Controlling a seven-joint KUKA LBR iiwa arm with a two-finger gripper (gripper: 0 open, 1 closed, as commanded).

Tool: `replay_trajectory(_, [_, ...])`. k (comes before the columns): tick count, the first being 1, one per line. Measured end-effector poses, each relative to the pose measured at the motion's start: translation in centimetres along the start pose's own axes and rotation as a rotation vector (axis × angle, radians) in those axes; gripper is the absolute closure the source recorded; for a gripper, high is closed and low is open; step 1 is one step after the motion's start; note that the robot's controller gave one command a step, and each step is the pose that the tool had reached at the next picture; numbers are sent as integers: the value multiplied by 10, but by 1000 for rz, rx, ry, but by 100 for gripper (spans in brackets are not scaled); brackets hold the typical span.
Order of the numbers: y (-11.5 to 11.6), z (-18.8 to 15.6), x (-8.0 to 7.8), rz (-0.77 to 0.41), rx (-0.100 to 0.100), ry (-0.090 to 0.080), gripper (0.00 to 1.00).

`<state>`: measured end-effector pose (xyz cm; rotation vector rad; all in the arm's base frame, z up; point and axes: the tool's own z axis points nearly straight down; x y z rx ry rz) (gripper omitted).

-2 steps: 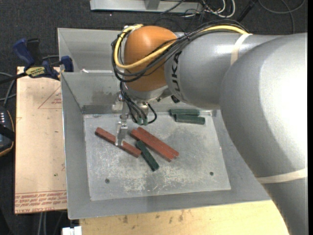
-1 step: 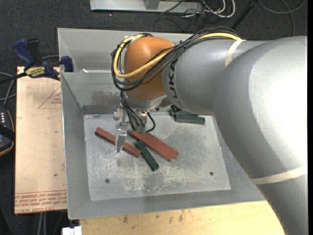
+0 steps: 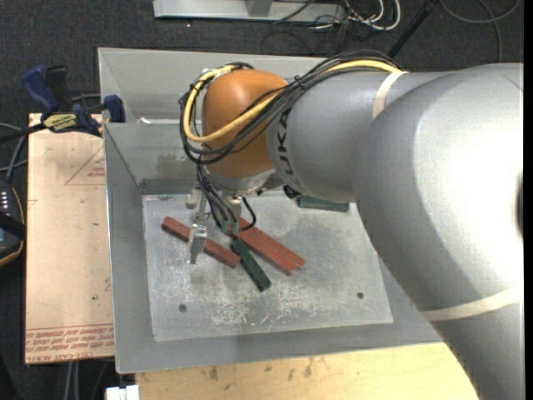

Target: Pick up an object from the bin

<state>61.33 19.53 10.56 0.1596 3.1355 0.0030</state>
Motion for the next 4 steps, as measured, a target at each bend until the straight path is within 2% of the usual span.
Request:
replay_trajectory(1, [-5,29,14,173,0,0,0])
replay_trajectory(2, [1,28,11,292,-9,-17,100])
replay_trajectory(4, [1,26,12,293,-7,-12,100])
